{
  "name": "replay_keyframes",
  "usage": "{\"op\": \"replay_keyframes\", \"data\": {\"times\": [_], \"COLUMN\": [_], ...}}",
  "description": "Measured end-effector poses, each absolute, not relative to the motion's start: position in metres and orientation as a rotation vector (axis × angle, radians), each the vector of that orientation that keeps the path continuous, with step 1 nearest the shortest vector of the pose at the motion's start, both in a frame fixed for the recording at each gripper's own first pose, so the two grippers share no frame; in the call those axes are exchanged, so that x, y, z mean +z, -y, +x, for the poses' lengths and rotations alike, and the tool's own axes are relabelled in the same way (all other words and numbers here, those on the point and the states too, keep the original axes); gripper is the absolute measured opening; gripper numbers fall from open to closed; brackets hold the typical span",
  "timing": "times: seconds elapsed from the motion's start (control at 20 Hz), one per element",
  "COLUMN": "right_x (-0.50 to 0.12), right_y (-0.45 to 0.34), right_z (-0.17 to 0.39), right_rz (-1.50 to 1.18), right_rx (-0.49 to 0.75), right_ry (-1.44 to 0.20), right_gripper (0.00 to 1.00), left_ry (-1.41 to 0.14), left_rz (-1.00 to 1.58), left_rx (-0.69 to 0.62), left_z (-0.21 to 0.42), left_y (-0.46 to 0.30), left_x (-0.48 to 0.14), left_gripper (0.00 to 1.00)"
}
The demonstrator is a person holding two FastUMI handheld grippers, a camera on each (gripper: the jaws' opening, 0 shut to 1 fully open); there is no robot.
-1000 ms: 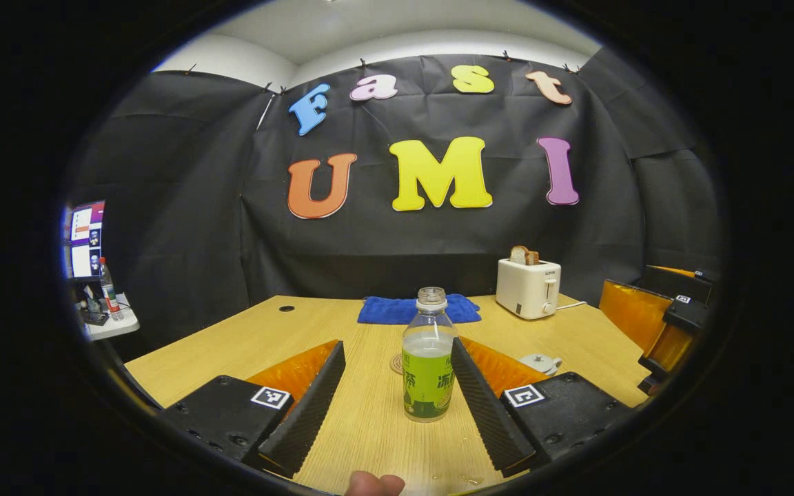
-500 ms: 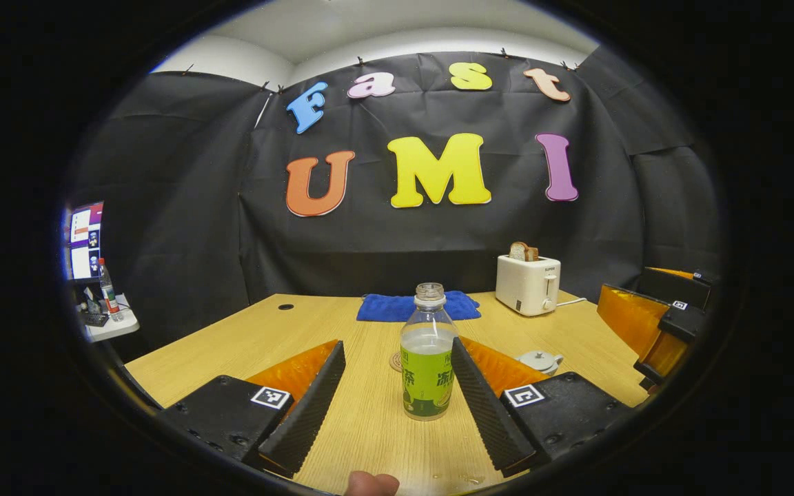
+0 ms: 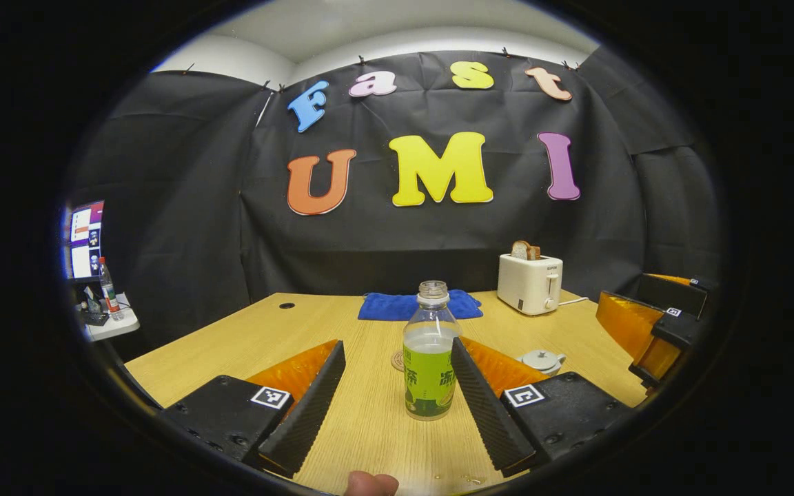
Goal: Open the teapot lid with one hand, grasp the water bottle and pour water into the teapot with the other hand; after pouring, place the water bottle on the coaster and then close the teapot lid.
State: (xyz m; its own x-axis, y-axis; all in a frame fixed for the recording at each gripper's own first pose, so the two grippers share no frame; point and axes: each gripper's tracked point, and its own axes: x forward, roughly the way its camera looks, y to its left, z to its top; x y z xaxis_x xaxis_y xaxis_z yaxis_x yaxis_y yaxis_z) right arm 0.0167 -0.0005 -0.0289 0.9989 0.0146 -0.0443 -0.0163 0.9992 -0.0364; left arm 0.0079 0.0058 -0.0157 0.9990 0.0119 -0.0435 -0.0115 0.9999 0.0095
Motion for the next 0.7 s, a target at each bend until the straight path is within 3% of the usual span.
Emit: {"op": "replay_keyframes", "data": {"times": [0.7], "right_x": [-0.092], "right_y": [-0.011], "right_z": [0.074], "right_rz": [-0.042], "right_rx": [0.036], "right_ry": [-0.144], "right_gripper": [0.95], "left_ry": [-0.040], "left_rz": [-0.006], "left_rx": [0.022], "left_z": [0.010], "left_y": [-0.015], "left_x": [-0.015], "left_gripper": [0.97]}}
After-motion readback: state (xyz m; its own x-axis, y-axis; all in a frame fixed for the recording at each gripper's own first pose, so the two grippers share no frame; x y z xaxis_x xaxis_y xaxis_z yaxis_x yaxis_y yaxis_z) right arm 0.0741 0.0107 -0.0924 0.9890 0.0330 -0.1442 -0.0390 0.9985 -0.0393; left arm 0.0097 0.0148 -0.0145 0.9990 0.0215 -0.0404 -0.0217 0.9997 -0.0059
